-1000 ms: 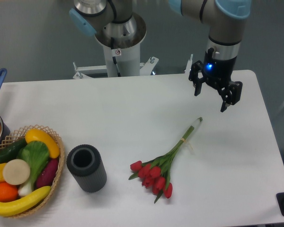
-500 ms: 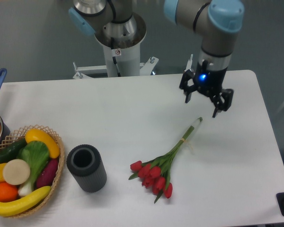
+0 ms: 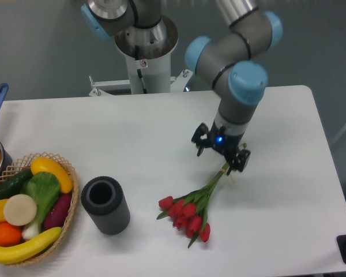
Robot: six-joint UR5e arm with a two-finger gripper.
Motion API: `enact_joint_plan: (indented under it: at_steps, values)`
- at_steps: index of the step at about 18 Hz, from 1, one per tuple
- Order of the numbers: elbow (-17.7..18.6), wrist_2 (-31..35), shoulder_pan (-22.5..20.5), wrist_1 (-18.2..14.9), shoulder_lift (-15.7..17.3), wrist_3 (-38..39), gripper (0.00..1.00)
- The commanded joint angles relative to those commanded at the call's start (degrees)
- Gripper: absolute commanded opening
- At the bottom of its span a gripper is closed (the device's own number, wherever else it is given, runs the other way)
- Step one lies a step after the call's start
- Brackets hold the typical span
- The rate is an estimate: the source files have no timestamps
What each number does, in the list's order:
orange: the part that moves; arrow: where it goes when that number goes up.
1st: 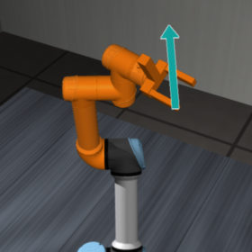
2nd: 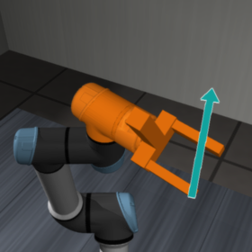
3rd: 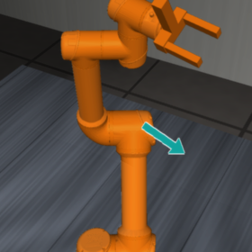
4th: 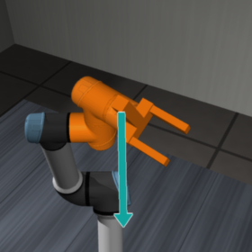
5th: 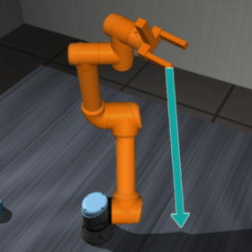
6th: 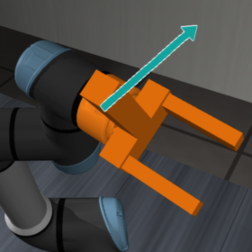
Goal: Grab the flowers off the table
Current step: 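Lower the gripper around the tulip stems and close it, then lift the grasped tulip bunch up off the table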
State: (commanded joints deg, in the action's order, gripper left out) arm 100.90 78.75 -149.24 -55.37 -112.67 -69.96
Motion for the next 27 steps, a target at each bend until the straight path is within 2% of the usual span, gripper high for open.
enact_joint_plan:
  at_steps: [2,5,13,15,18,24,27]
  values:
    - [-0.6,0.0,1.0,1.0,-1.8,1.0,1.00]
    - [-0.9,-0.1,1.1,5.5,-3.8,2.4,1.00]
    - [-1.4,0.1,1.3,5.7,-5.4,3.4,1.00]
    - [-1.5,0.2,1.5,5.8,-5.7,3.4,0.82]
    - [-1.5,0.3,1.5,5.8,-5.7,3.4,0.62]
    - [-1.5,0.4,1.6,5.8,-5.7,3.6,0.38]
    - [-1.8,0.4,1.6,5.8,-5.7,4.7,0.12]
